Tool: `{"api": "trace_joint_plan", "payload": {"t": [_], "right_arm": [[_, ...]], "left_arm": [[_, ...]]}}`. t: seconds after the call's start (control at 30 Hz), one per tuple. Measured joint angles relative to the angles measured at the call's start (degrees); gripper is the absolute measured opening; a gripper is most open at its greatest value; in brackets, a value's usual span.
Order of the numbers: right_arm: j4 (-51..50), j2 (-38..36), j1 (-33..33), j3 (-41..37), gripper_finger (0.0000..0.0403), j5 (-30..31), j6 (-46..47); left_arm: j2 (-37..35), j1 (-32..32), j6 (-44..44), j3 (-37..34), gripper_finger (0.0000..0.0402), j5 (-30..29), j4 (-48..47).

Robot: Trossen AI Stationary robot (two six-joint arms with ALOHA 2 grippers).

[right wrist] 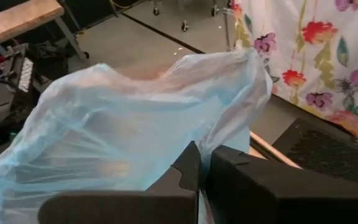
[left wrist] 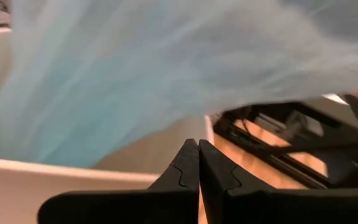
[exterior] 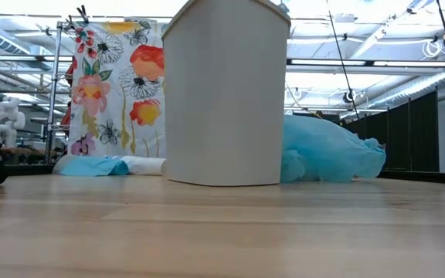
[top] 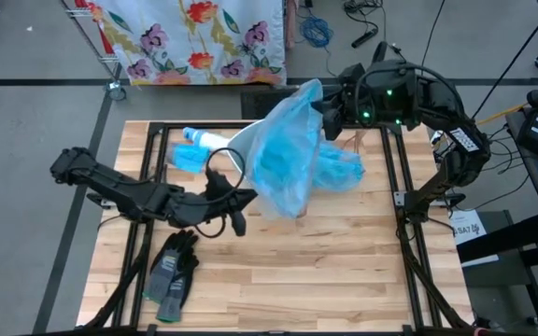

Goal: Place trash/remove bag and relplace
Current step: Put the trash bag into the trash bin

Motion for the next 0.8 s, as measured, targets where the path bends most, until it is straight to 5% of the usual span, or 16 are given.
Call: {"api": "trace_joint_plan", "payload": {"t": [0.57,0.8], "right_arm": [[-1.66,0.02,0.13,0.00,0.0000,-1.08,0.57],[-2.46,0.20,0.14,0.01,0.0000,-0.95,0.57]], "left_arm": [[-2.83,-0.52,5.35,5.98,0.0002,-2.24,-0.23],[-7.86,-1.66,4.43,5.98,0.0049,-2.21,0.64]]}}
